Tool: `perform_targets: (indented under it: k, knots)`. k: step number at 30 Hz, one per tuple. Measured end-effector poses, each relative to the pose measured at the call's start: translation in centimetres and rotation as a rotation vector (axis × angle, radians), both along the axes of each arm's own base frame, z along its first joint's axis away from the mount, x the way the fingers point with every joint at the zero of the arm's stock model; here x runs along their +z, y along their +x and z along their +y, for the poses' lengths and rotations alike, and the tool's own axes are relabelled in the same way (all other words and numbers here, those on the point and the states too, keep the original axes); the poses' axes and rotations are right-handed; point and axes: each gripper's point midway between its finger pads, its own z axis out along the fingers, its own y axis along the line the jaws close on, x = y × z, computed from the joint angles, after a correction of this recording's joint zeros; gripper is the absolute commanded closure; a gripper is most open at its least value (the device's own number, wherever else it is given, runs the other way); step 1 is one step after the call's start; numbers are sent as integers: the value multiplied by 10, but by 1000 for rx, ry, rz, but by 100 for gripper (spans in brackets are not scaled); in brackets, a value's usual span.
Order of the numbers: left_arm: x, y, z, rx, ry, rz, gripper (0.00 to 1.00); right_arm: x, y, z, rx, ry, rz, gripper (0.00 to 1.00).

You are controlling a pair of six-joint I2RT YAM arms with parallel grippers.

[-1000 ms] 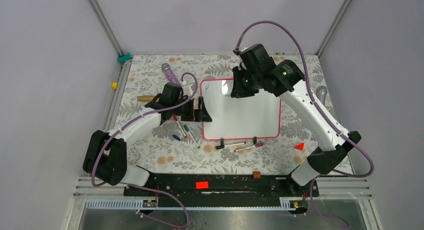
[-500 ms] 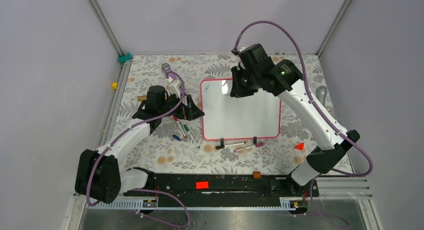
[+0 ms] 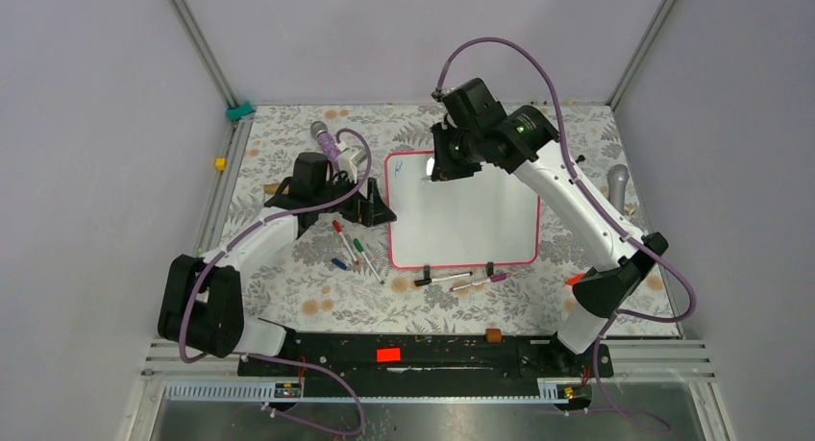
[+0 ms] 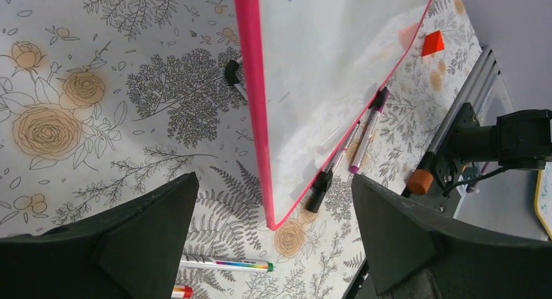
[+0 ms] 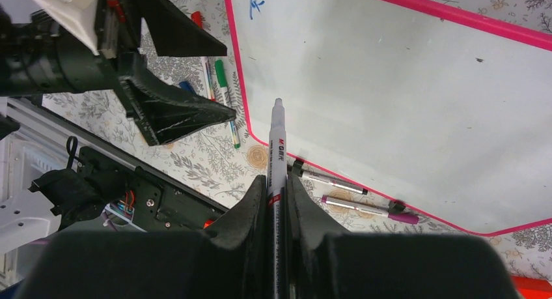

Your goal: Write a sentence on the whiteboard

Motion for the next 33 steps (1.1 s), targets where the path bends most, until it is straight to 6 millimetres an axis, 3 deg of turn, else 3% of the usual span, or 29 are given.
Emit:
perform_targets:
  k: [11,17,33]
  knots:
    - [-41,10,-14,-56,-29,115,9,7,4,0,-8,4,-28,100]
    - [-44,13,-24,-107,-69,160,1,14,9,3,-8,14,-50,100]
    - [-36,5,-29,-177,-95,218,1,10,16,1,-12,-18,-73,100]
